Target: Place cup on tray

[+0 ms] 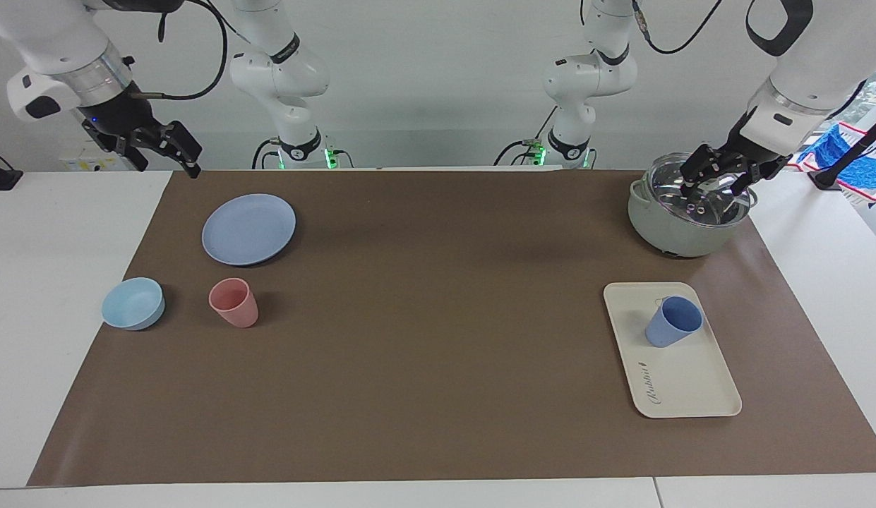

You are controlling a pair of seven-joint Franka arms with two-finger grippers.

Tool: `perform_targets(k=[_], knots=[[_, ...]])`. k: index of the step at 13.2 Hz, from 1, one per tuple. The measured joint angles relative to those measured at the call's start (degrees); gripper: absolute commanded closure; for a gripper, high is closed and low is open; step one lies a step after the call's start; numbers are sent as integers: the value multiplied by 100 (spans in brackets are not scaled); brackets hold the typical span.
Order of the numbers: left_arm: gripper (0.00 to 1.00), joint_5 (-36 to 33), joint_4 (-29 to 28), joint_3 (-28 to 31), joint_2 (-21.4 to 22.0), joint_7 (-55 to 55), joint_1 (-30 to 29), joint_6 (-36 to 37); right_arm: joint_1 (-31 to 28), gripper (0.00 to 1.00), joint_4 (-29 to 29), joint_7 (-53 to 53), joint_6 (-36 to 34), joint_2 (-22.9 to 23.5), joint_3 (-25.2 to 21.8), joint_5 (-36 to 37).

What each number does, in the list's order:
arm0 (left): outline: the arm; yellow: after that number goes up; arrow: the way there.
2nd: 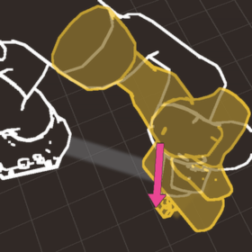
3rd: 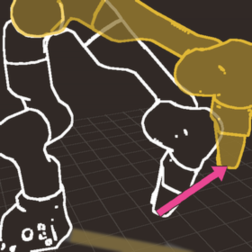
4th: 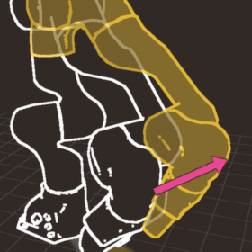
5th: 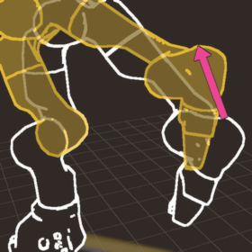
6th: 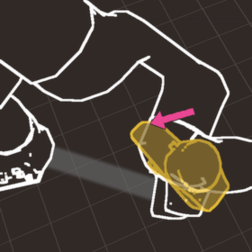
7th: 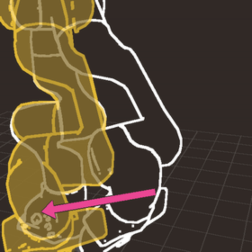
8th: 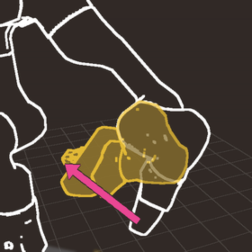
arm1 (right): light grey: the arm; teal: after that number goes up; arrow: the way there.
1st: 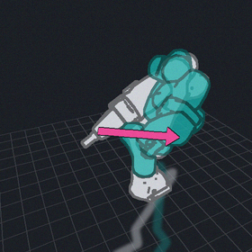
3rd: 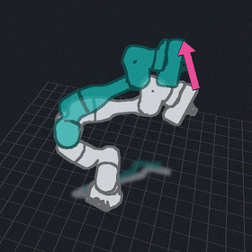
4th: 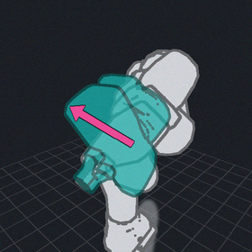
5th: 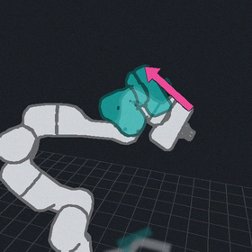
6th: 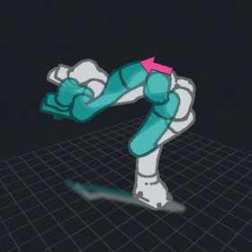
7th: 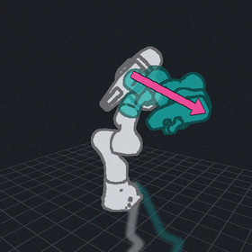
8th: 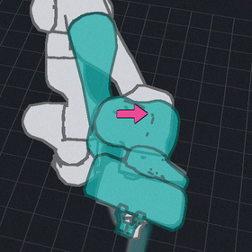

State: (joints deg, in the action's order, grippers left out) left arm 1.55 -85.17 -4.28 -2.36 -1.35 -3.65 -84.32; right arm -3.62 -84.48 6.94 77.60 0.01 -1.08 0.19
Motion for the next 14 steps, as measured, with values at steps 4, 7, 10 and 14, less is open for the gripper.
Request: perform_targets(k=[4,7,10,14], knots=[[0,0,0,0,0,2,0,1,20,0,-226,0,54,-83,-33,23],[0,0,0,0,0,3,0,1,23,0,-225,0,65,-103,-25,23],[0,0,0,0,0,4,0,2,19,0,-254,0,179,-108,-72,23],[0,0,0,0,0,4,0,3,-8,0,-891,-118,593,-178,-95,23]])
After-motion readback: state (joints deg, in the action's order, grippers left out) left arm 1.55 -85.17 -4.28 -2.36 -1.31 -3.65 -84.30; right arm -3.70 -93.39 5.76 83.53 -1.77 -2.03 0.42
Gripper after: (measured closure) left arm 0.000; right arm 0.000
